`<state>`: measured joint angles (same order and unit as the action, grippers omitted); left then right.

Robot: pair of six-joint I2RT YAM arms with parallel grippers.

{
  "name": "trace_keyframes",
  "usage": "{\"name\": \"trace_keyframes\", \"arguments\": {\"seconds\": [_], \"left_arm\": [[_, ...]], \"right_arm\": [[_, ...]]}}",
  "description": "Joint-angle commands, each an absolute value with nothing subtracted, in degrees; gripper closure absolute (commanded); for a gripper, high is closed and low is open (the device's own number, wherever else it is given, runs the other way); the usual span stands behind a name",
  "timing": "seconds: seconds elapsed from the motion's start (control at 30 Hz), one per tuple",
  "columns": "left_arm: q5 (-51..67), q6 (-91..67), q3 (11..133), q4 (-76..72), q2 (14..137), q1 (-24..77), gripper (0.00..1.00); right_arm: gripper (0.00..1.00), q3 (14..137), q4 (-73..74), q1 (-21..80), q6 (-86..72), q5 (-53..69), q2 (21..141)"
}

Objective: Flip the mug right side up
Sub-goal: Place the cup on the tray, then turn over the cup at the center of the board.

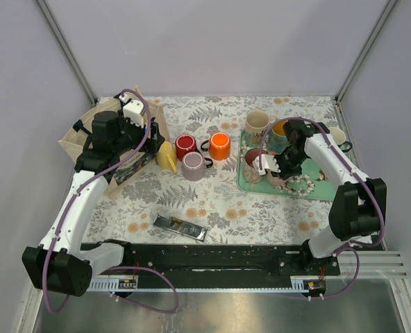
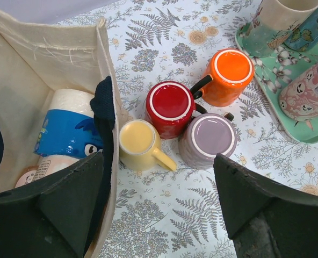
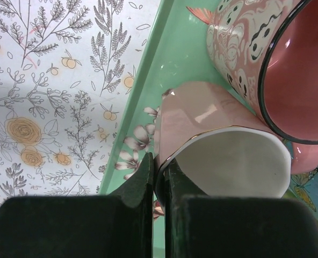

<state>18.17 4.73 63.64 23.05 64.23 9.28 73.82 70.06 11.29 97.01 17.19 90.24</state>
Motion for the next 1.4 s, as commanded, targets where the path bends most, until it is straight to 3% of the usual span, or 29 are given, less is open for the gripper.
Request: {"name": "trace_keyframes", "arguments": {"seconds": [0.0, 0.4, 0.73, 0.97, 1.2, 1.37], "left_arm": [[17.5, 5.3, 65.5, 21.0, 63.2, 9.4, 0.13], [18.0, 4.2, 64.9, 20.1, 63.3, 9.4, 0.13], [17.8, 4.3, 65.5, 21.3, 62.4, 9.5, 0.12], [18.5, 13.2, 69.2, 30.2, 62.0, 9.7, 0.09], [19.3, 19.0, 71.1, 38.2, 60.3, 11.9, 0.10], [19.2, 24.3, 72.6, 47.1, 58.5, 13.8, 0.11]], "right_arm": [[1.00, 74.8, 66.4, 11.3, 98.9, 17.1, 89.6], [0.89, 70.8, 62.8, 11.3, 95.8, 14.9, 88.9], [0.53, 71.2, 62.2, 11.1, 92.0, 16.3, 82.3], [0.37, 80.1, 62.1, 11.6, 78.4, 26.0, 80.3], [0.34, 90.5, 59.5, 20.2, 62.5, 35.0, 88.9], [0.33, 91.7, 45.1, 24.7, 49.0, 41.8, 95.8]]}}
